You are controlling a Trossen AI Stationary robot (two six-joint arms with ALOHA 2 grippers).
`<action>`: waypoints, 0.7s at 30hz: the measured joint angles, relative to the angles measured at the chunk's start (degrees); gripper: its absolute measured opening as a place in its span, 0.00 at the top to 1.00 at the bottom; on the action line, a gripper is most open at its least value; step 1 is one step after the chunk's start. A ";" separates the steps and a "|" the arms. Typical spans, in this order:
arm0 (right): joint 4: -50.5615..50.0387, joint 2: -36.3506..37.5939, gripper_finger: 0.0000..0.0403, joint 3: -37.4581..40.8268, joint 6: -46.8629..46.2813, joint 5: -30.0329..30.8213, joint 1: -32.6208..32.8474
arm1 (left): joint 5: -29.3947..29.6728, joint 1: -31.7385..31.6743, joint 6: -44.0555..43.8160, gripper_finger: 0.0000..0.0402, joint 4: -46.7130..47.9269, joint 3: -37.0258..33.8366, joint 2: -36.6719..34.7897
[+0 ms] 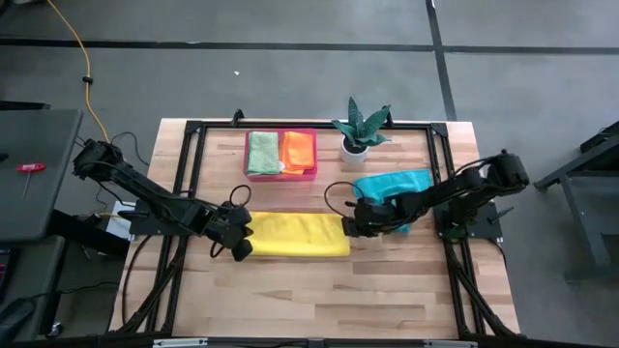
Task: Fold microfiber towels
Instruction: Fold the yellow microfiber towel
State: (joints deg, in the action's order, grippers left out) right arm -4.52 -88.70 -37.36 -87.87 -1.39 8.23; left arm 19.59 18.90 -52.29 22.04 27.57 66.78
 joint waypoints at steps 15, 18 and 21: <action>7.20 -5.36 0.50 -0.13 -9.79 -0.10 0.04 | 0.76 -0.02 0.01 1.00 -1.02 0.00 -0.02; 8.46 -6.00 0.52 -0.17 -9.82 -0.13 0.04 | 0.76 -0.02 0.02 1.00 -1.27 0.00 -0.02; 10.00 -6.69 0.54 -0.17 -9.87 -0.13 0.04 | 0.76 -0.02 0.02 1.00 -1.86 0.00 -0.02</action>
State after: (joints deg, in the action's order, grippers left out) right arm 5.49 -95.39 -37.53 -97.74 -1.52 8.27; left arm 20.36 18.87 -52.27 20.18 27.57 66.76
